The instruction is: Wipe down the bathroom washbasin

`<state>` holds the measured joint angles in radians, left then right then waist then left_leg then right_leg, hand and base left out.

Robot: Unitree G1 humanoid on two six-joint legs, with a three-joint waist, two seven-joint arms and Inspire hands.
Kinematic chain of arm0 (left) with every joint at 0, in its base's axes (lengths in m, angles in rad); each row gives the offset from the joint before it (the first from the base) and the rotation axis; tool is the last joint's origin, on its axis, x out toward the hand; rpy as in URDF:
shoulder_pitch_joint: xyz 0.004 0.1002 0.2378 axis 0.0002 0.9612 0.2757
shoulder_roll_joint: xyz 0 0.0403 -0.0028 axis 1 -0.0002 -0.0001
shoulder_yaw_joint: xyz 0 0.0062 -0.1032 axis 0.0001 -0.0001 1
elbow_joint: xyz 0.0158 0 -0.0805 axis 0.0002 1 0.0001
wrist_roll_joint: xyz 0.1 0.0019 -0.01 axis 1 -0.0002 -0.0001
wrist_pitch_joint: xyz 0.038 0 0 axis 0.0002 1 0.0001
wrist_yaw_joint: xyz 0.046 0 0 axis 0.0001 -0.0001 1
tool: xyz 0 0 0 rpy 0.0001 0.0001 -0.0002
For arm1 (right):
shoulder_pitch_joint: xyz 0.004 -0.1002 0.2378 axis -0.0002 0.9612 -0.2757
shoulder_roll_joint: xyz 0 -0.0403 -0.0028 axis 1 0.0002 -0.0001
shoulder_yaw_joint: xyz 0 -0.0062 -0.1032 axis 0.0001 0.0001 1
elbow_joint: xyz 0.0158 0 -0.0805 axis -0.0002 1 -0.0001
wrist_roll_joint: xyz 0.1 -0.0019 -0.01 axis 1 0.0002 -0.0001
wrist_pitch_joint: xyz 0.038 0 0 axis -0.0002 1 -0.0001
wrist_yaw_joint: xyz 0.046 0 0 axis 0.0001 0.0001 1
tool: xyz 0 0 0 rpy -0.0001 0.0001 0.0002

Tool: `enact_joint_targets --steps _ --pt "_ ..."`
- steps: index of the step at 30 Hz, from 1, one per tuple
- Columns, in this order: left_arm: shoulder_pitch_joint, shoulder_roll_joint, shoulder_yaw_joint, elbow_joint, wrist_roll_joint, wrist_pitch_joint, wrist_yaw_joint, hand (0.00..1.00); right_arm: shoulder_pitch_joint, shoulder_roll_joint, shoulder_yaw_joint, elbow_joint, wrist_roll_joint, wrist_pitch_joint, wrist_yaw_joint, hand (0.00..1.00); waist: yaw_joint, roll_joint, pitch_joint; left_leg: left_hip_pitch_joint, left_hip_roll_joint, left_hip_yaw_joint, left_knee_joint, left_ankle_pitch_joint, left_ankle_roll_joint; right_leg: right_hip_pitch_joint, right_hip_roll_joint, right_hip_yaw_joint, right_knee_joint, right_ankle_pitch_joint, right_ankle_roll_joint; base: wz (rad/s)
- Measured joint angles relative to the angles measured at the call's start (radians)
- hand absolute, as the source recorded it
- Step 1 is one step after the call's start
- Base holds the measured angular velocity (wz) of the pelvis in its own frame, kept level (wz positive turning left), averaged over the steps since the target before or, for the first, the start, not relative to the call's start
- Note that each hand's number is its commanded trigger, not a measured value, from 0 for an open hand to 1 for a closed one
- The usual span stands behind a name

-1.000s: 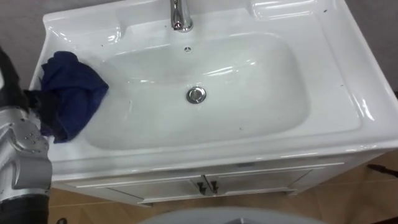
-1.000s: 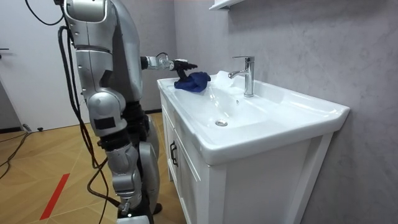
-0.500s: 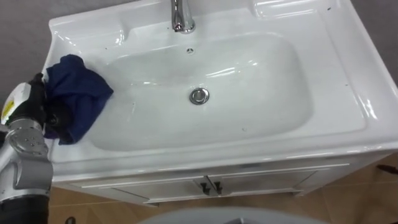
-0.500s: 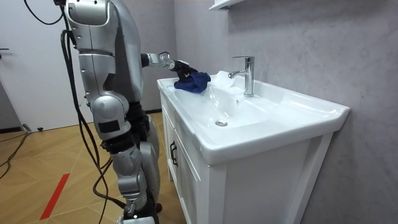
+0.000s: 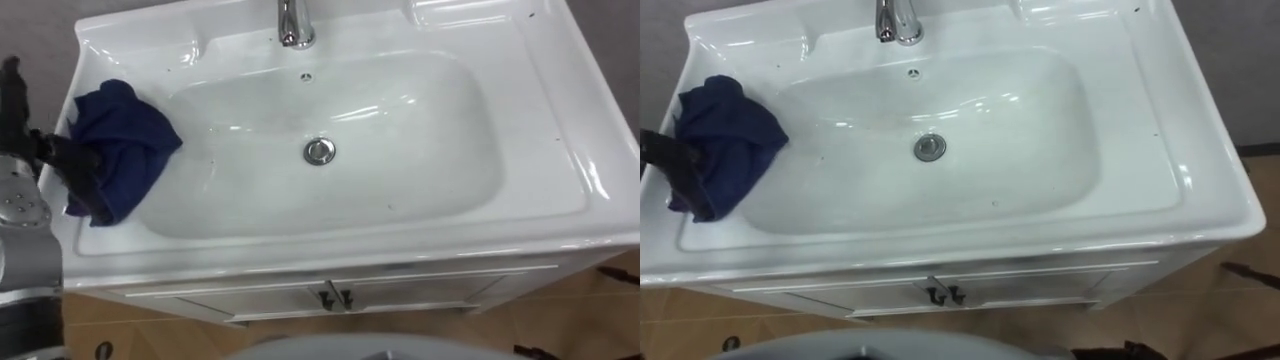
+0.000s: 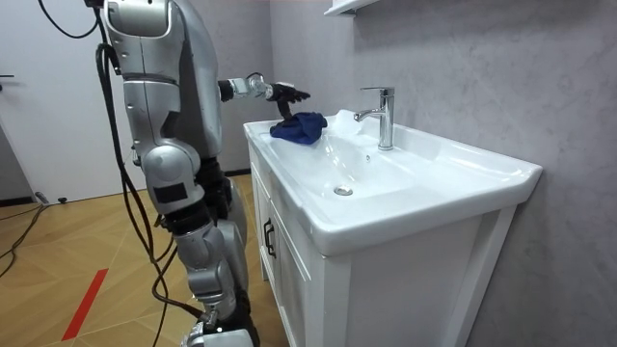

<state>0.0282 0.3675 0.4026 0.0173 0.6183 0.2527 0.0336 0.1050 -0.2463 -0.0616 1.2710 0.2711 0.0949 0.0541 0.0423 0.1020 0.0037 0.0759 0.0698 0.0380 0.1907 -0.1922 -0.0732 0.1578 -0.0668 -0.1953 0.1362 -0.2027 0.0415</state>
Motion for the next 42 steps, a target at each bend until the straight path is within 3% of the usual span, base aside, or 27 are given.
enact_joint_targets --steps 2,4,9,14,23,27,29,31,34,38,40,42 --pt "-0.003 0.0 0.024 -0.021 -0.001 -0.046 0.105 0.0 0.005 0.003 -0.001 0.001 -0.001 -0.02 0.0 0.0 -0.002 0.001 -0.0008 0.002 0.0 -0.004 0.0 0.0 0.0 0.0 0.0 -0.002 0.0 0.0 0.0 0.02" --pt "-0.005 0.0 0.029 -0.047 -0.009 -0.064 0.176 0.0 0.005 0.004 -0.001 0.008 0.001 -0.028 0.0 0.0 -0.005 0.002 -0.0016 0.002 0.0 -0.007 0.0 0.0 0.0 0.001 0.0 -0.003 0.0 0.0 0.0 0.04" --pt "-0.009 0.0 0.04 -0.109 -0.043 -0.124 0.31 0.0 0.007 0.005 0.002 0.017 0.007 -0.042 0.001 0.0 -0.002 0.001 -0.002 0.007 0.0 -0.004 -0.001 0.0 0.0 0.002 0.0 0.0 0.003 0.0 0.0 -0.01" --pt "-0.009 0.0 0.075 -0.142 -0.145 -0.185 0.427 0.0 0.029 0.007 0.0 0.015 0.018 -0.055 0.001 0.0 0.009 0.0 -0.0014 0.016 0.0 0.003 -0.006 0.0 0.0 0.002 0.0 0.006 0.002 0.0 0.0 -0.04" --pt "-0.008 0.0 0.116 -0.135 -0.16 -0.197 0.529 0.0 0.051 0.004 -0.002 0.008 0.005 -0.059 0.002 0.0 0.042 -0.002 -0.0027 0.007 -0.003 -0.01 -0.011 0.0 0.0 0.001 -0.002 -0.001 -0.002 0.0 0.0 0.03" --pt "-0.005 0.0 0.124 -0.123 -0.261 -0.222 0.604 0.0 0.04 0.002 0.003 -0.001 -0.008 -0.058 0.001 0.0 0.049 -0.002 -0.0037 0.005 -0.006 -0.014 -0.011 0.0 0.0 0.001 -0.004 -0.008 -0.002 -0.001 0.002 0.04" --pt "0.017 0.0 0.161 -0.053 -0.318 -0.264 0.652 0.0 0.039 0.0 0.003 0.002 -0.009 -0.06 -0.001 0.0 0.055 0.001 -0.0055 0.015 -0.006 -0.009 -0.016 0.0 0.0 0.001 -0.004 0.001 -0.001 -0.001 0.002 -0.12" --pt "0.054 -0.001 0.185 -0.008 -0.334 -0.267 0.682 0.0 0.042 0.0 0.002 0.002 -0.01 -0.064 -0.01 0.0 0.069 0.003 -0.0119 0.024 -0.006 -0.01 -0.025 0.0 0.0 0.002 -0.004 0.007 -0.001 -0.001 0.002 -0.12" --pt "0.1 -0.001 0.232 0.042 -0.345 -0.284 0.736 0.0 0.049 0.0 0.001 0.012 -0.013 -0.064 -0.01 0.0 0.089 -0.007 -0.0092 0.021 -0.007 -0.016 -0.025 0.0 0.0 0.001 -0.005 -0.002 -0.001 -0.002 0.003 0.05" --pt "0.145 -0.002 0.287 0.105 -0.451 -0.305 0.806 0.0 0.054 -0.001 0.009 0.008 -0.04 -0.064 -0.009 0.0 0.109 -0.015 -0.0094 0.013 -0.012 -0.032 -0.023 0.0 0.0 0.001 -0.007 -0.011 -0.002 -0.003 0.005 0.09" --pt "0.174 -0.003 0.289 0.207 -0.536 -0.34 0.837 0.0 0.051 -0.001 0.02 -0.001 -0.047 -0.062 -0.007 0.0 0.126 -0.017 -0.012 0.007 -0.016 -0.044 -0.022 0.001 0.001 -0.001 -0.011 -0.017 -0.003 -0.005 0.007 0.1" --pt "0.193 -0.004 0.289 0.301 -0.606 -0.341 0.838 0.0 0.052 -0.001 0.021 -0.014 -0.068 -0.06 -0.007 0.0 0.131 -0.016 -0.0137 0.003 -0.022 -0.053 -0.023 0.005 0.007 0.001 -0.015 -0.028 -0.002 -0.007 0.01 0.16"
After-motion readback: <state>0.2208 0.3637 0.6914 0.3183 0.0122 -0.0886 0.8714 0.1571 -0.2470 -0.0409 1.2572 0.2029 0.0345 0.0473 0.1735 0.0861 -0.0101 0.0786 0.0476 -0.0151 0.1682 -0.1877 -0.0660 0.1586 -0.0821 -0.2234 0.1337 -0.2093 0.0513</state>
